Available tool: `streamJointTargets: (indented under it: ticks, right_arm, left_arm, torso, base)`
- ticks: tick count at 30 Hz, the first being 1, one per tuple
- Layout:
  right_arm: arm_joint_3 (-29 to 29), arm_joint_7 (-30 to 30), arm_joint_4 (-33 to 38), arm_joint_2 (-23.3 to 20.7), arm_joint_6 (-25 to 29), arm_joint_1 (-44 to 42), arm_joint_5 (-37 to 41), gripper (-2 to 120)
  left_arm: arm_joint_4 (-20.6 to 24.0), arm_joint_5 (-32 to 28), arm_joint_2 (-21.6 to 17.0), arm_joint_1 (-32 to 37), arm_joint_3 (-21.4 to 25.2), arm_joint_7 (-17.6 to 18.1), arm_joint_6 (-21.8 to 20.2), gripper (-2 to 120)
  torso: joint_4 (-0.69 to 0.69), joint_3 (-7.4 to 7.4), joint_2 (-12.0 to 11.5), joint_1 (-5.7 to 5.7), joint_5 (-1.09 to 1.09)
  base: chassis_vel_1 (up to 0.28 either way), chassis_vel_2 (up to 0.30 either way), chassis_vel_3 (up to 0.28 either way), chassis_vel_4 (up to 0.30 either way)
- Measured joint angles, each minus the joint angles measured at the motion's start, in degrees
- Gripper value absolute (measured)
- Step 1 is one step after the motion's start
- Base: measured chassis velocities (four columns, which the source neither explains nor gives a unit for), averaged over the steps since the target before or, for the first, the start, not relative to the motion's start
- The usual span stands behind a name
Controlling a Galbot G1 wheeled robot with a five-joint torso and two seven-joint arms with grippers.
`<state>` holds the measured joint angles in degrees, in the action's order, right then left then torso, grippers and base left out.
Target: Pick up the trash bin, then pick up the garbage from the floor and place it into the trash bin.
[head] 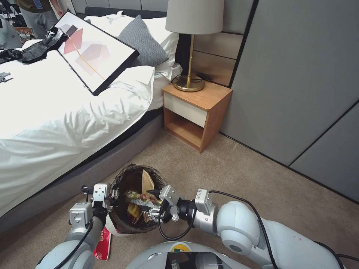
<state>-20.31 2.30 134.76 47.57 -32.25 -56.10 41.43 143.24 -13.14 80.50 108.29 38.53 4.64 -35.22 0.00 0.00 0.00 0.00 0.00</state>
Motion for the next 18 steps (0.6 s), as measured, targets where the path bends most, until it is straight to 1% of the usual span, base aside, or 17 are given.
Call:
streamJointTargets:
  ticks: [2,3,5,6,9,13,17,18]
  right_arm:
    - [0.47,2.32,0.27,0.14,-0.33,-0.09,3.87,72]
    - [0.47,2.32,0.27,0.14,-0.33,-0.09,3.87,72]
    - [1.66,3.14,0.82,0.07,-0.71,-0.14,6.16,84]
    - [1.66,3.14,0.82,0.07,-0.71,-0.14,6.16,84]
    - [3.05,3.21,1.31,0.07,-0.74,-0.54,6.54,96]
    - [5.05,3.21,2.12,0.34,-0.72,-1.05,6.97,100]
    - [11.27,3.20,4.83,0.75,-0.67,-1.97,8.86,100]
    - [11.27,3.20,4.83,0.75,-0.67,-1.97,8.86,100]
  left_arm:
    - [0.00,-0.03,0.01,-0.03,-0.06,-0.09,0.00,7]
    - [0.00,-0.03,0.01,-0.03,-0.06,-0.09,0.00,7]
    - [0.00,-0.03,0.01,-0.09,-0.12,-0.16,-0.01,7]
    - [0.00,-0.03,0.01,-0.09,-0.12,-0.16,-0.01,7]
    - [0.00,0.00,0.08,-0.12,-0.22,-0.23,-0.01,7]
    - [0.00,0.00,0.07,-0.15,-0.17,-0.25,-0.03,7]
    - [0.00,-0.03,0.08,-0.27,-0.09,-0.25,-0.04,7]
    - [0.00,-0.03,0.08,-0.27,-0.09,-0.25,-0.04,7]
  torso:
    - [0.00,0.00,0.00,0.00,0.00]
    - [0.00,0.00,0.00,0.00,0.00]
    - [0.00,0.00,0.00,0.00,0.00]
    - [0.00,0.00,0.00,0.00,0.00]
    - [0.00,0.00,0.00,0.00,0.00]
    - [0.00,0.00,0.00,0.00,0.00]
    - [0.00,0.00,0.00,0.00,0.01]
    - [0.00,0.00,0.00,0.00,0.01]
  base:
    - [0.000,0.000,0.000,0.000]
    - [0.000,0.000,0.000,0.000]
    - [0.000,0.000,0.000,0.000]
    - [0.000,0.000,0.000,0.000]
    - [0.000,0.000,0.000,0.000]
    - [0.000,0.000,0.000,0.000]
    - [0.000,0.000,0.000,0.000]
    - [0.000,0.000,0.000,0.000]
